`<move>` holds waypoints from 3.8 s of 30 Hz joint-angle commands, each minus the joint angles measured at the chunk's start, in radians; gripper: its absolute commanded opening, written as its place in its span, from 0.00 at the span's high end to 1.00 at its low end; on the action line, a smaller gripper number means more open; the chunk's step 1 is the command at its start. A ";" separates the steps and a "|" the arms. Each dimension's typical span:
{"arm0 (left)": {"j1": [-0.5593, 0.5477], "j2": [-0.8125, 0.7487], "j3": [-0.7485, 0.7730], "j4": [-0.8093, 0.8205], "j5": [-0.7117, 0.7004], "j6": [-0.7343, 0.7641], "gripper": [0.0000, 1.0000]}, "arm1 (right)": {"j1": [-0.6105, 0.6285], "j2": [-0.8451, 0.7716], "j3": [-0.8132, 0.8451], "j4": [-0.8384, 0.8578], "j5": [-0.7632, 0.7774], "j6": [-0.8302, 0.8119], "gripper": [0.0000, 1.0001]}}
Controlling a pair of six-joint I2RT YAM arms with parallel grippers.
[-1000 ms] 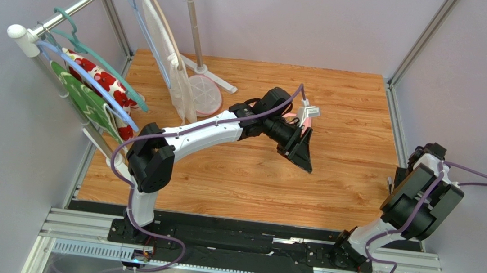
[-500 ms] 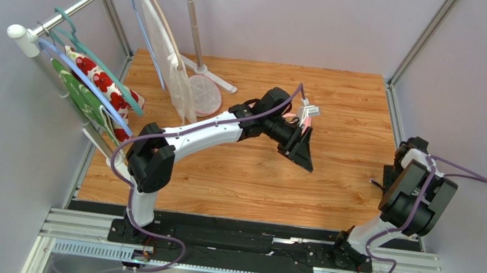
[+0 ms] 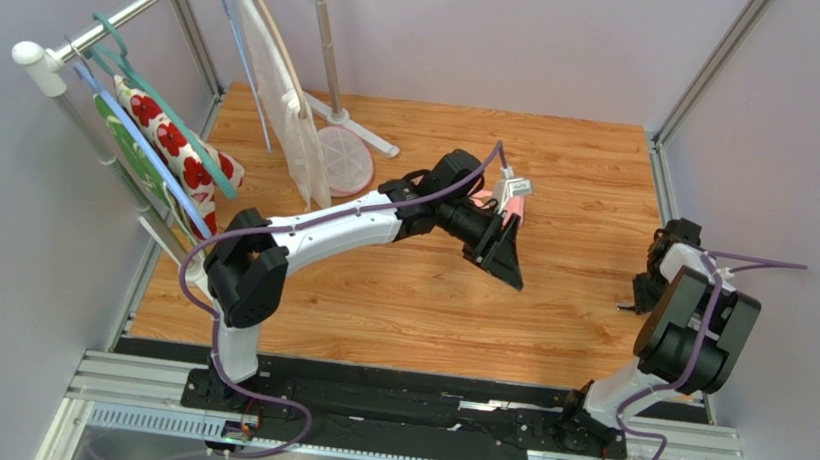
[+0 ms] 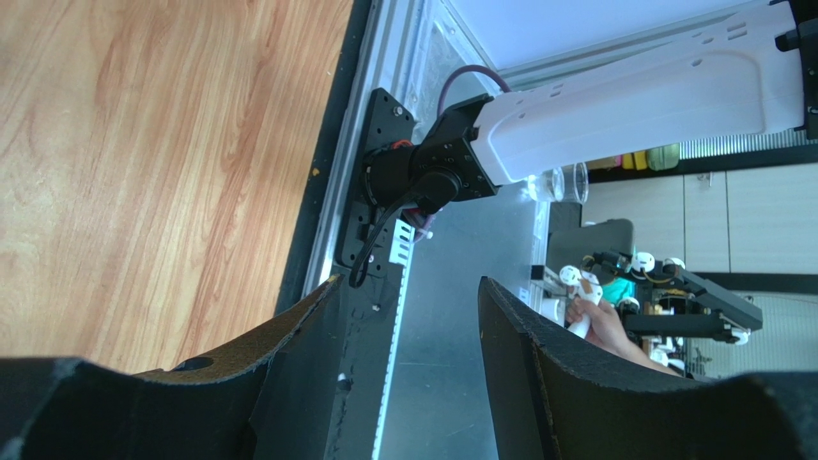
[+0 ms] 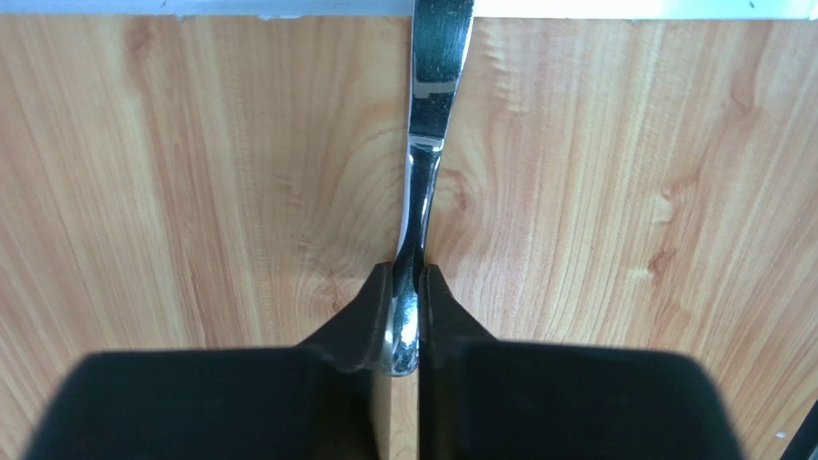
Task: Fold the napkin into a case and place the utensils inside
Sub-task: Pick up the knife from the corner of the board, then pass from the right arm to the left, then pass from the left arm to the right
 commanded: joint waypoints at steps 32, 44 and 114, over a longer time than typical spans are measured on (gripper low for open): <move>0.165 0.233 0.112 -0.023 -0.197 -0.116 0.40 | 0.527 -0.114 -0.170 0.338 -0.677 -0.516 1.00; 0.130 0.316 0.158 -0.006 -0.205 -0.170 0.37 | 0.524 -0.262 -0.219 0.335 -0.717 -0.459 1.00; 0.123 -0.021 -0.028 -0.334 0.317 0.395 1.00 | 0.400 -0.875 -0.190 0.249 -1.222 -0.622 0.52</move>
